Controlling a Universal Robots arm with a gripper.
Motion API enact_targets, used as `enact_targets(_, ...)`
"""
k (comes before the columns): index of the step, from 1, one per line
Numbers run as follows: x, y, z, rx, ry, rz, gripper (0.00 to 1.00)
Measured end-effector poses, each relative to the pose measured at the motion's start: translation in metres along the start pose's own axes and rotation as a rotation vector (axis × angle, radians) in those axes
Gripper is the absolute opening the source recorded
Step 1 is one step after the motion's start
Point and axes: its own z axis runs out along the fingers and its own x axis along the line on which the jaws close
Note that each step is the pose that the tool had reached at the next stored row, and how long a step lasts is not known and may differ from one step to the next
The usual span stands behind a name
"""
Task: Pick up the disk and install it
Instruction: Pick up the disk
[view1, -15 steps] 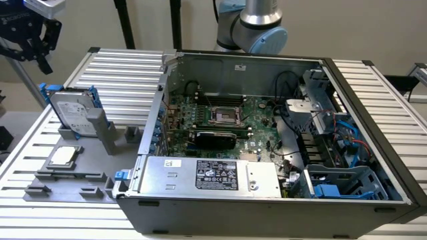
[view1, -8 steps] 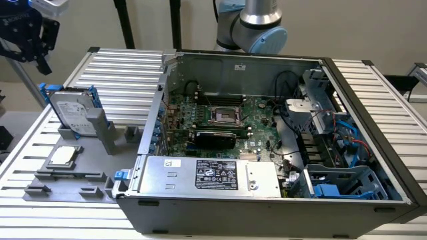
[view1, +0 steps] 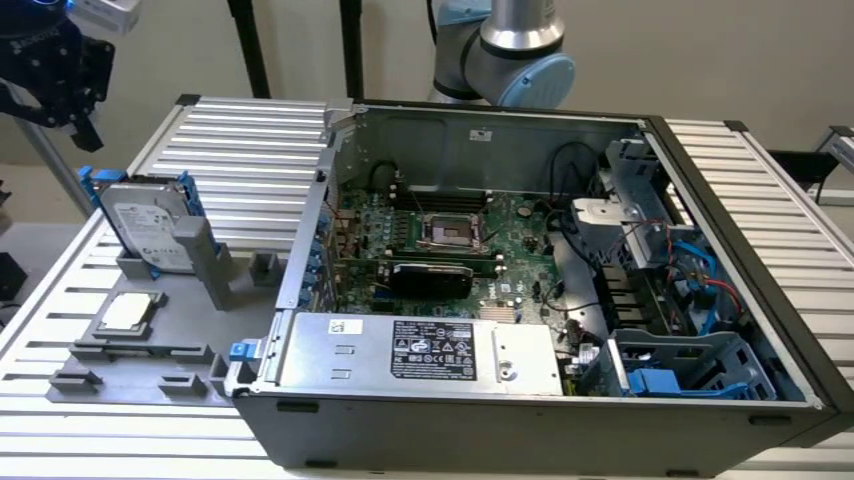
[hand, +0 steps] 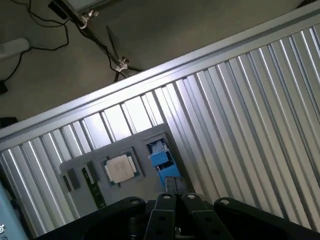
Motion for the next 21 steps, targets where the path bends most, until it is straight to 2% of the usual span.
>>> enact_targets(17, -0.0001, -0.0003, 0.0037, -0.0005, 0.0077, -0.308, 0.11)
enact_targets(21, -0.0019, -0.0052, 0.0038, -0.0006, 0.0087, -0.347, 0.11)
